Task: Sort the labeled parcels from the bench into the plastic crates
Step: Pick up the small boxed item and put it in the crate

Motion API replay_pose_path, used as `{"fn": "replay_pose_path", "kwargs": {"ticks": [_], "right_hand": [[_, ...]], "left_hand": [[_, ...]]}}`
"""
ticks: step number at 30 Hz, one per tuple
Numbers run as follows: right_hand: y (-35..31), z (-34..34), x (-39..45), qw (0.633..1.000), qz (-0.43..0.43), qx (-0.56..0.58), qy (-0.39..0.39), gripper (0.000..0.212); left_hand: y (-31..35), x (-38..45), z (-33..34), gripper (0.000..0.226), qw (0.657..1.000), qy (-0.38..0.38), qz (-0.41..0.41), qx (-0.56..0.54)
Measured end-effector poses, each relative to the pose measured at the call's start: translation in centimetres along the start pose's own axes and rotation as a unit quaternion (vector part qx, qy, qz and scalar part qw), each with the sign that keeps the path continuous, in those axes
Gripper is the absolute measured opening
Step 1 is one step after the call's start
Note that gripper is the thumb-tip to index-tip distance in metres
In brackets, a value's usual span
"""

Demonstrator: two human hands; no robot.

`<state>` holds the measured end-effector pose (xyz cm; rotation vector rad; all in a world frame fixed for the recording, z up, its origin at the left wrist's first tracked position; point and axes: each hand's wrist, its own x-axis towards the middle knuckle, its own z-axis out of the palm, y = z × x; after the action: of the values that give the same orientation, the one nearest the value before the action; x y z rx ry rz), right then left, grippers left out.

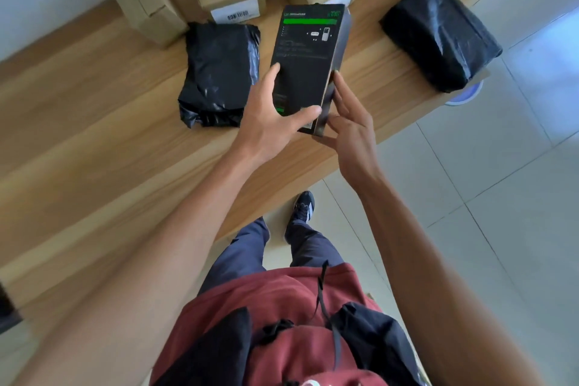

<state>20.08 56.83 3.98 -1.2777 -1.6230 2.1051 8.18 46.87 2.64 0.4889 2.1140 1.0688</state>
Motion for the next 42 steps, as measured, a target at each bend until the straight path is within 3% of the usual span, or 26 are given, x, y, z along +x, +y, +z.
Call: {"fn": "replay_pose_path", "kwargs": {"ticks": [4,8,12,18,21,25,29,36,42], "right_hand": [[-2.9,1.2,-0.9,0.997,-0.058,0.016,-0.047,0.076],[-4.2,2.5,-1.4,0.991,-0.096,0.018,-0.086,0.067],[-4.9,4.5,-1.7,0.989,-0.103,-0.028,-0.100,0.044],[-6.1,9.2,-2.8,0.972,-0.062,-0.057,-0.217,0.035],[-6.3,11.1,-3.4,0.969,-0.070,-0.049,-0.233,0.031],[-6.1,13.1,-3.3,0.974,-0.072,-0.020,-0.214,0.026],[-5.7,14.9,-3.9,0.974,-0.115,-0.040,-0.190,0.040],[-5.9,19.2,-5.1,0.961,-0.222,-0.099,-0.130,0.050],[-6.5,22.0,-6.3,0.948,-0.262,-0.120,-0.138,0.055]], "left_hand": [[0.9,-1.6,-1.9,0.107,0.998,0.038,0.020,-0.036],[1.4,-3.5,-4.5,0.099,0.990,0.069,0.004,-0.119],[1.5,-5.7,-7.6,0.075,0.945,0.062,0.016,-0.320],[0.3,-9.2,-11.1,0.055,0.896,0.016,0.033,-0.443],[-0.7,-10.3,-12.3,0.044,0.894,0.054,0.034,-0.444],[-2.1,-11.0,-14.3,0.032,0.914,0.168,0.023,-0.368],[-3.8,-11.5,-16.6,0.043,0.913,0.278,0.037,-0.297],[-4.7,-12.2,-19.3,0.038,0.921,0.304,0.048,-0.240],[-6.1,-12.4,-22.5,0.056,0.925,0.311,0.051,-0.212]]}}
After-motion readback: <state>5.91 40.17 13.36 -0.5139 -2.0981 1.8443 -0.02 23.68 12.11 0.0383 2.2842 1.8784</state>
